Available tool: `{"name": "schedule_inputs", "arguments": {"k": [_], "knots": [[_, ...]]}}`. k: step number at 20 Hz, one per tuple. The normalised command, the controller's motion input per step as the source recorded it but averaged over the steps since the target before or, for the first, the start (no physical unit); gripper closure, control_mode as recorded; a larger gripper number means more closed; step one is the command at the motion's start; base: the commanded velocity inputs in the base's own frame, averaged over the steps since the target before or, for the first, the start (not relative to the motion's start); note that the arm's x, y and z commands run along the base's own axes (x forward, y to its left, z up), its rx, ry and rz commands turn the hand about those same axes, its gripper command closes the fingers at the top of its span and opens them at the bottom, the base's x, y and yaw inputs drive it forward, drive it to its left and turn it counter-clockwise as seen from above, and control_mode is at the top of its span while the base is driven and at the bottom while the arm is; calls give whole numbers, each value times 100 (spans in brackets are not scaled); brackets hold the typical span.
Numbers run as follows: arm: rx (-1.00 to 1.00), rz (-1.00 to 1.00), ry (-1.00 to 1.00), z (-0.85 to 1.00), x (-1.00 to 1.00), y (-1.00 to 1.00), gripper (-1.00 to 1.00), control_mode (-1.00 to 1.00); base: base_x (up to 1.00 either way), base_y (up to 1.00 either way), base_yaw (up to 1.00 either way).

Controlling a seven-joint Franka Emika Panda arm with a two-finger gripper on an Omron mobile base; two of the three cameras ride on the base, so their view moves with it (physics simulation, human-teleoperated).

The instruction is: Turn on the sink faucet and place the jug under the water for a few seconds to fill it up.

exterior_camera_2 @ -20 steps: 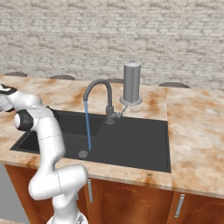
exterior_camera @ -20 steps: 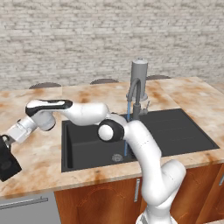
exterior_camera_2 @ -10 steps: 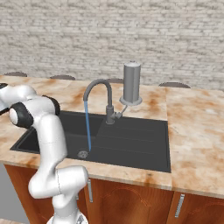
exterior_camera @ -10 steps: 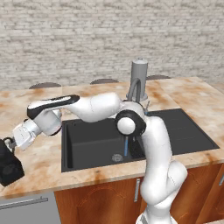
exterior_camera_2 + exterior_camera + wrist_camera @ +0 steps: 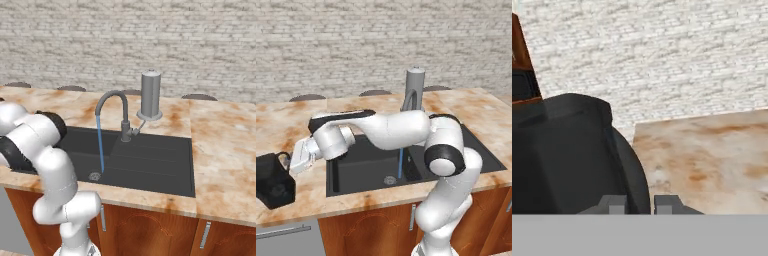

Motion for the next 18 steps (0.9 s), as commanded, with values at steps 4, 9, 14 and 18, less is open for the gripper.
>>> {"name": "schedule_inputs", "arguments": {"k": [4, 9, 14, 18], "knots": [[14, -37, 0, 21, -43, -100, 100, -100, 0, 0, 0], [12, -38, 0, 19, -36, -100, 100, -100, 0, 0, 0], [14, -42, 1, 16, -29, -100, 100, -100, 0, 0, 0], [13, -44, 5, 4, -23, -100, 100, -100, 0, 0, 0]]}}
